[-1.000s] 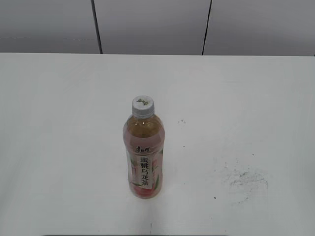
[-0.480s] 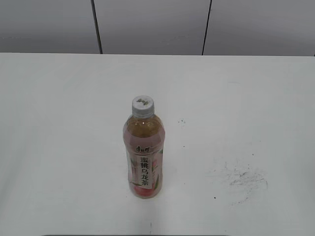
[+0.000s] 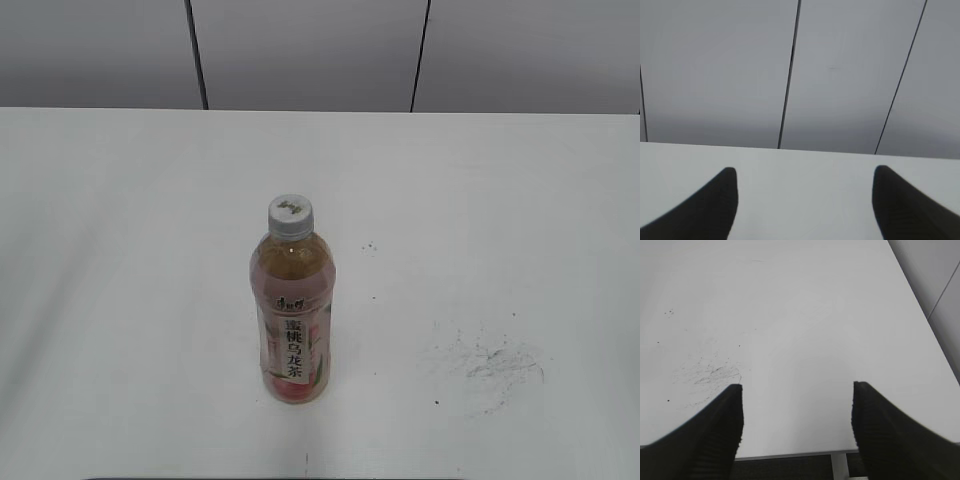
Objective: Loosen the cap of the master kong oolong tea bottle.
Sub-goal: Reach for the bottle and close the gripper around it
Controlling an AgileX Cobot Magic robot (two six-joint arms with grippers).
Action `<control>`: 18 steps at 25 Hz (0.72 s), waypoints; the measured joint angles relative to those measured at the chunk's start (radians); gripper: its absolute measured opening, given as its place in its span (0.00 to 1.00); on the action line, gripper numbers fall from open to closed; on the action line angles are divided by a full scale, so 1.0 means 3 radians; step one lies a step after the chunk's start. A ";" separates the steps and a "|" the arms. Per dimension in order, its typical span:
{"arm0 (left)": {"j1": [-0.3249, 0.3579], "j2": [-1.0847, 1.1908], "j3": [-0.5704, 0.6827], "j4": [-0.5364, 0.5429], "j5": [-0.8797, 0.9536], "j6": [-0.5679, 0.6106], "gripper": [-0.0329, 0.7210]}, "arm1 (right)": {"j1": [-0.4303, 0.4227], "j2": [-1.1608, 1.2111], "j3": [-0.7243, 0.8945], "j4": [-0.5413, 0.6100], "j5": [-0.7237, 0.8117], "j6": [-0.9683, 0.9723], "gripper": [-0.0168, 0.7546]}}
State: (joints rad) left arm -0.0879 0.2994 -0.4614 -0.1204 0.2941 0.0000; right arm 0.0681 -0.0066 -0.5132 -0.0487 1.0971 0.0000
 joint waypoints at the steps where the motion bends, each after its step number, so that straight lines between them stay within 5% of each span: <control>1: 0.0000 0.0122 0.0024 -0.0101 -0.0188 0.0000 0.71 | 0.0000 0.0000 0.0000 0.0000 0.0000 0.0000 0.68; 6: 0.0000 0.0938 0.0063 -0.0312 -0.1050 0.0000 0.71 | 0.0000 0.0000 0.0000 0.0000 0.0000 0.0000 0.68; 18: 0.0000 0.3197 0.0065 -0.0156 -0.2996 -0.0287 0.71 | 0.0000 0.0000 0.0000 0.0000 0.0000 0.0000 0.68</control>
State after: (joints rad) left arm -0.0879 1.2585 -0.4418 -0.1671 -0.6046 -0.0862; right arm 0.0681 -0.0066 -0.5132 -0.0487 1.0971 0.0000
